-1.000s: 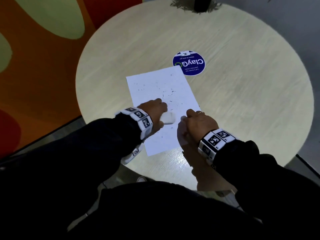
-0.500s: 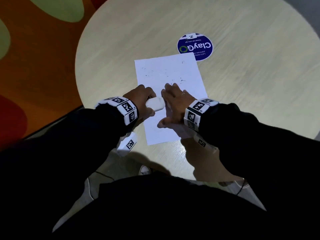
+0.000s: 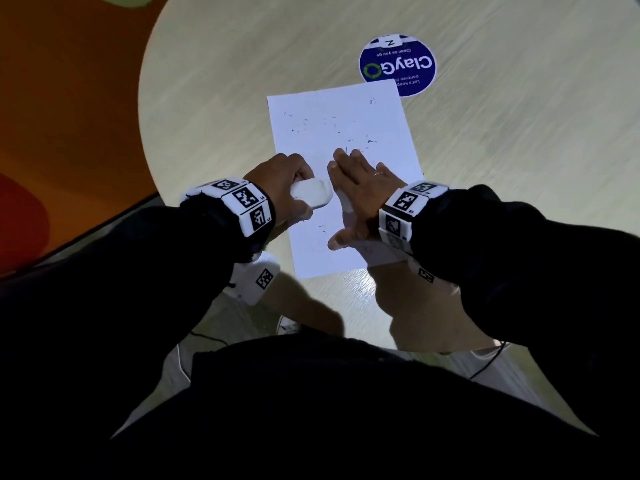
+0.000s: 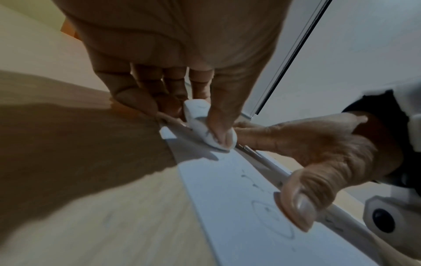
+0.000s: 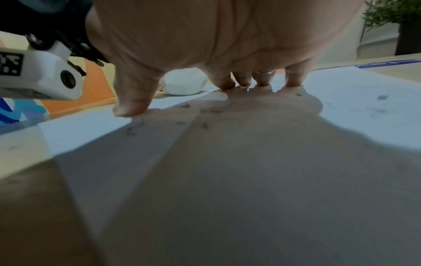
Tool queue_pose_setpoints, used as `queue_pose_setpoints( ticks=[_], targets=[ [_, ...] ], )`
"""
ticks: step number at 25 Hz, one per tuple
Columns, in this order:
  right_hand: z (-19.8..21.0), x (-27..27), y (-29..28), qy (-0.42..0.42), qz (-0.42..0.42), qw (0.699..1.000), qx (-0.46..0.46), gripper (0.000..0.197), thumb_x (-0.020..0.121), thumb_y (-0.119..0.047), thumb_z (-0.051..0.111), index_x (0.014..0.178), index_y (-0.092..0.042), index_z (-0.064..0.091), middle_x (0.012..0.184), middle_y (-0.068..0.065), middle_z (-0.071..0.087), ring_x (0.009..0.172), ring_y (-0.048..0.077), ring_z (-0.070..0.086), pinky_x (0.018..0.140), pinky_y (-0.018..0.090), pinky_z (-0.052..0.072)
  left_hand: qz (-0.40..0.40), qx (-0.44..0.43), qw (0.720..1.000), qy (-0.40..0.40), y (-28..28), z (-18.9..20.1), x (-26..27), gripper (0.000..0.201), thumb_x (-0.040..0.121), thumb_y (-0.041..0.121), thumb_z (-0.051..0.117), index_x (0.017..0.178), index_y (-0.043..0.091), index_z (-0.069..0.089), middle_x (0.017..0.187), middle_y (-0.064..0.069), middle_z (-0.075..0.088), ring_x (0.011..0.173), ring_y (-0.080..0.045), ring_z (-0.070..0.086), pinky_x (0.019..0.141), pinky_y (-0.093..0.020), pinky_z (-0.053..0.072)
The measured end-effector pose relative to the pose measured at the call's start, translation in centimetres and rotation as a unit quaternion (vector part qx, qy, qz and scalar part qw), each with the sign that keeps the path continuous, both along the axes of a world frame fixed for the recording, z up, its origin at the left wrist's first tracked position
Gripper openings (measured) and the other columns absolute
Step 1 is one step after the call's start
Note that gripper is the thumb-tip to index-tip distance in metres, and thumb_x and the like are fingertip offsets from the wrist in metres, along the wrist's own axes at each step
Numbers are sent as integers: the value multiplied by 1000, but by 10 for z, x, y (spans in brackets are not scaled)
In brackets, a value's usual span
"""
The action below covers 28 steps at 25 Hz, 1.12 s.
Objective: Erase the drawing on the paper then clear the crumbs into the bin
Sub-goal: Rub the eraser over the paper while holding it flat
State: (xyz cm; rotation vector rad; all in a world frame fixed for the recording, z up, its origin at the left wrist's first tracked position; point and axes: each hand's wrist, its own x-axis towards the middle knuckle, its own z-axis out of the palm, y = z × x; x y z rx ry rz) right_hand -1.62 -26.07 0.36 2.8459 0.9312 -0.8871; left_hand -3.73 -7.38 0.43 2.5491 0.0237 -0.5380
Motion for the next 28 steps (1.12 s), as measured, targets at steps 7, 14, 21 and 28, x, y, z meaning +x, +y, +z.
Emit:
queue_pose_setpoints(
  ticks=[7,14,21,28],
  targets=[
    [-3,2,-3,10,0,1000,5,123,69,-72,62,150,-17,-12,157,1,-23,144,25,-20,118,47,-1,28,-46,999,-6,-11,-2,3,19,75,31,71,90,28,60,85,11,60,80,-11,57,70,-29,44],
    [-6,3,1,-7,-19,1000,12,128,64,-75,64,151,-17,-9,159,0,-14,146,24,-13,117,51,3,-67,16,994,-85,-14,2,17,19,81,23,63,100,24,59,96,4,54,87,-19,50,74,-30,37],
    [-4,1,8,-1,-41,999,1,128,65,-73,65,151,-16,-9,159,0,-16,146,24,-15,116,57,2,-78,44,994,-61,-6,5,11,17,85,28,58,101,23,59,95,6,54,91,-21,53,74,-30,36],
    [-8,0,6,2,-37,999,-4,131,62,-77,63,151,-18,-13,157,-2,-21,145,23,-18,115,55,-1,-55,50,992,-105,-6,4,6,22,86,27,57,106,18,60,105,-3,59,98,-28,55,74,-30,36]
  ],
)
